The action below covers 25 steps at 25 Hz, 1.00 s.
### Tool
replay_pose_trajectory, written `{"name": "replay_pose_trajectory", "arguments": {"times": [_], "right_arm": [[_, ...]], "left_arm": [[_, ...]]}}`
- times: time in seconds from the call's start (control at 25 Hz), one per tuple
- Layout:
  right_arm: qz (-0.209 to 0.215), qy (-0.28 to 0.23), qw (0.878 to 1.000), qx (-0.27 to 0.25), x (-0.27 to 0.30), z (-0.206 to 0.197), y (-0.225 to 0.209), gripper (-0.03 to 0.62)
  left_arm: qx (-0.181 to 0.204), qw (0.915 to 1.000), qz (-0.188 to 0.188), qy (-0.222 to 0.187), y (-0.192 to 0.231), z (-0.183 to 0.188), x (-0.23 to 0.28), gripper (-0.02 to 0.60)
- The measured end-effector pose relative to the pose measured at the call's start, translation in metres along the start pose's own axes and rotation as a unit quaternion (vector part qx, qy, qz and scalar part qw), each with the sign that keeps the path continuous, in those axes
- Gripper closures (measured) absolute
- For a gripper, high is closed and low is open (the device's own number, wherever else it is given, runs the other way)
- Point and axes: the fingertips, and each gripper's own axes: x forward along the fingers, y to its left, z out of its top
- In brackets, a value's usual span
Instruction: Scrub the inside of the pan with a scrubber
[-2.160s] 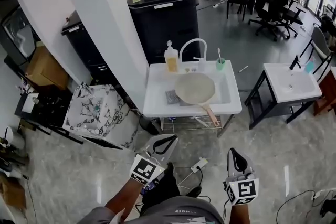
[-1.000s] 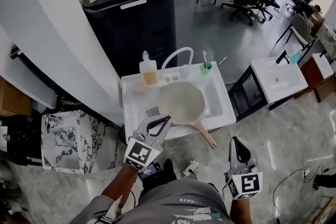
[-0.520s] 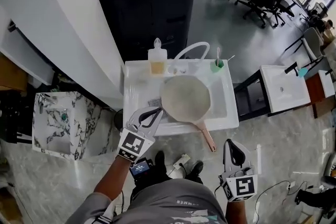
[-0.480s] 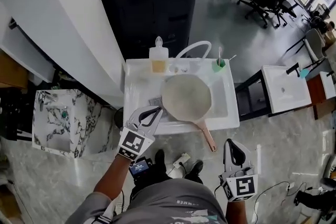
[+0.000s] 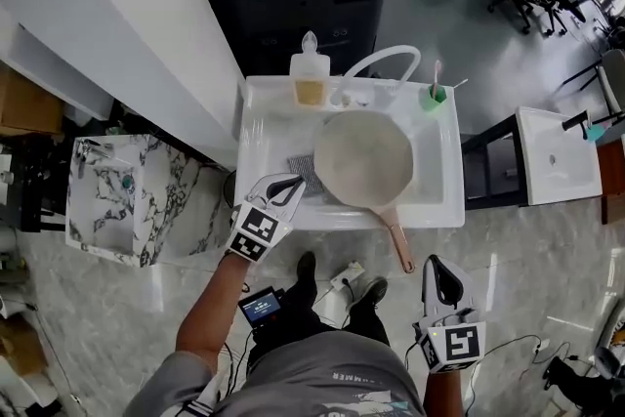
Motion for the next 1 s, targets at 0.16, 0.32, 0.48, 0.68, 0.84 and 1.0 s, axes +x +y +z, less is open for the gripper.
{"name": "replay_pose_trajectory", "arguments": {"times": [0.16, 0.32, 0.48, 0.68, 0.84, 1.0], "right_arm": [[0.01, 0.017, 1.0, 0.007, 0.009, -0.015, -0.001, 0.593], [0.016, 0.032, 0.999, 0.016, 0.016, -0.027, 0.002, 0.594], [0.023, 0.044, 0.999, 0.007, 0.02, -0.037, 0.003, 0.594], [0.021, 0.054, 0.998, 0.019, 0.021, -0.051, 0.004, 0.592], [0.023, 0.062, 0.998, 0.017, 0.023, -0.059, 0.004, 0.592], [0.021, 0.065, 0.997, 0.024, 0.026, -0.062, 0.002, 0.592]], "left_arm": [[0.014, 0.9985, -0.01, 0.052, 0.002, -0.04, 0.033, 0.496], [0.018, 0.9939, -0.031, 0.104, -0.002, -0.083, 0.06, 0.458], [0.022, 0.9856, -0.058, 0.157, -0.007, -0.124, 0.085, 0.376], [0.04, 0.9763, -0.068, 0.202, -0.01, -0.159, 0.103, 0.364], [0.068, 0.9669, -0.068, 0.236, -0.01, -0.18, 0.113, 0.367], [0.08, 0.9606, -0.068, 0.257, -0.008, -0.194, 0.121, 0.402]]}}
